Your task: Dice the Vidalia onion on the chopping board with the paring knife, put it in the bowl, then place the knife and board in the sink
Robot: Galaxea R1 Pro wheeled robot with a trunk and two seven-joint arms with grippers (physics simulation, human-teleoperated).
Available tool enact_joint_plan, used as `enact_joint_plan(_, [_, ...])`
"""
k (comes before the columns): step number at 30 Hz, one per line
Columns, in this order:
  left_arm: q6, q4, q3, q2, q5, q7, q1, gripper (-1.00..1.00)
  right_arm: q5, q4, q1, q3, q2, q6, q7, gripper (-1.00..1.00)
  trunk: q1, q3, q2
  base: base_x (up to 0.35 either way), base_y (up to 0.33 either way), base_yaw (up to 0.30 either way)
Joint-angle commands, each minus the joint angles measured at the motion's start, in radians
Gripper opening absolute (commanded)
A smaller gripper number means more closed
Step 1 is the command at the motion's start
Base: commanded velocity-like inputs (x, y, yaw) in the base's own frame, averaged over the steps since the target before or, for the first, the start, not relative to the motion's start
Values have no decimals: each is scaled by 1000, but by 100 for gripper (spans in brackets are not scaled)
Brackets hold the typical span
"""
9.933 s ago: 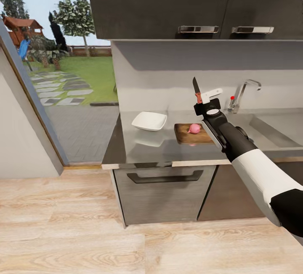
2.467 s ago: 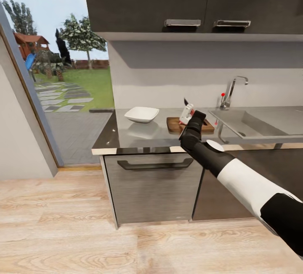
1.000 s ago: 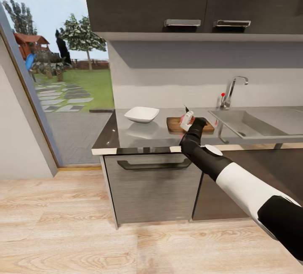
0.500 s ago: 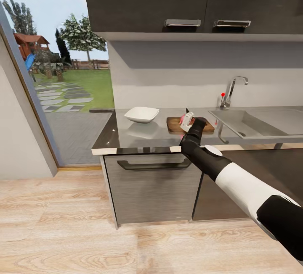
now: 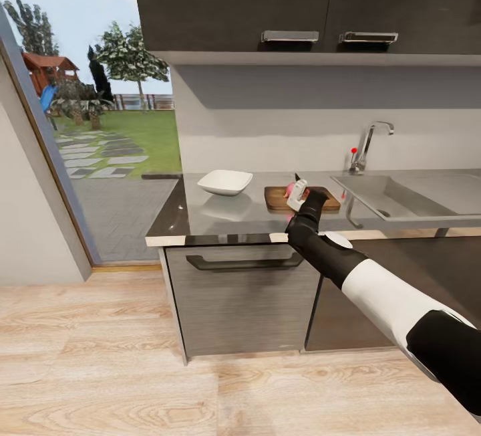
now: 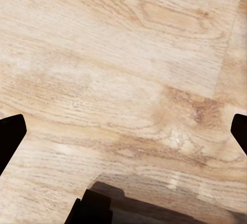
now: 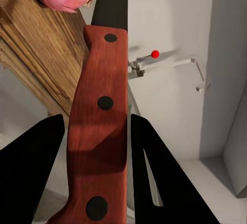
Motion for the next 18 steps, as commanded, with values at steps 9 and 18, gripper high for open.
enact_joint_plan(9, [-7,4,1,0,2,1,-2,100,-11,1,-1,6,1,4,-5,-100,0,-1,-1,0,0,0])
enact_joint_plan(18, [-7,4,1,0,2,1,-2,100,-10,15,-1,6,14,3,-5,-100,0,-1,-1,0,0,0])
